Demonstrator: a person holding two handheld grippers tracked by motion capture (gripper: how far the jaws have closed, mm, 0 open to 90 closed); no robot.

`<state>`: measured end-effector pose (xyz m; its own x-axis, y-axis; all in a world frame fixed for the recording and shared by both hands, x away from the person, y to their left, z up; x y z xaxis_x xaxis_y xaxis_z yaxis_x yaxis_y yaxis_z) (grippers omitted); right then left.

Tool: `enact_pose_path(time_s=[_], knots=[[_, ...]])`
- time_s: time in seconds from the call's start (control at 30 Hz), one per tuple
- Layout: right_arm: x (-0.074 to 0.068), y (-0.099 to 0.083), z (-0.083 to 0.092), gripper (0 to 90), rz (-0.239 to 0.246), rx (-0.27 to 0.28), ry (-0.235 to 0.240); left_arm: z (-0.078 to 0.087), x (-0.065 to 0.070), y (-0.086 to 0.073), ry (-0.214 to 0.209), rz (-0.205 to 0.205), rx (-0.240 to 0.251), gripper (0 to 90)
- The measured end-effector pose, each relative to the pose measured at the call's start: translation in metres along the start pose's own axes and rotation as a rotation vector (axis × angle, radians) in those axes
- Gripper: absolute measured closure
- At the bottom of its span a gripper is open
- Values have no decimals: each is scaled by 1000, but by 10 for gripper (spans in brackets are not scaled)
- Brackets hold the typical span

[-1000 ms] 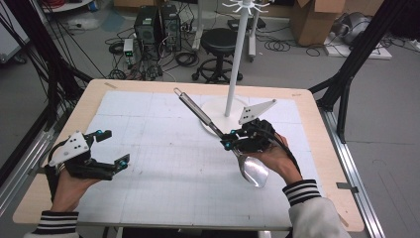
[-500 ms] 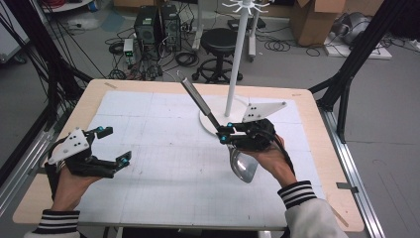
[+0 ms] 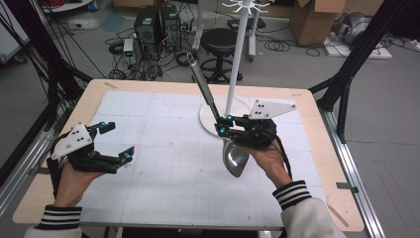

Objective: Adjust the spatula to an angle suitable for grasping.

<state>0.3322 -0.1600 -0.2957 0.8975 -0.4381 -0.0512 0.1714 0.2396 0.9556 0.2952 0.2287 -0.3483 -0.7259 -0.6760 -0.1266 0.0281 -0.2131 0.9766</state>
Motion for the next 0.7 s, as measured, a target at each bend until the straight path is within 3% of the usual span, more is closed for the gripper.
enact_pose_path(time_s=[0.47,0.7], knots=[[-8,1,-8,744,22,18,1,-8,2,17,-23,16,29,18],[-12,3,-10,744,25,26,-2,-13,4,29,-70,12,-9,18]])
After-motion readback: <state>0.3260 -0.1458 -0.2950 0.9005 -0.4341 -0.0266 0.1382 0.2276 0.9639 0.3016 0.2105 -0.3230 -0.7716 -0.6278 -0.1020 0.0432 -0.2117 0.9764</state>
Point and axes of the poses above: each handheld gripper's, and its own axes: z roughly backward along the jaws, y roughly out of its top, x roughly to its right, the point moved 3 cm from there along -z, roughly forward along the jaws, and after that the axes turned 3 degrees about -z, right-handed, at the moved point
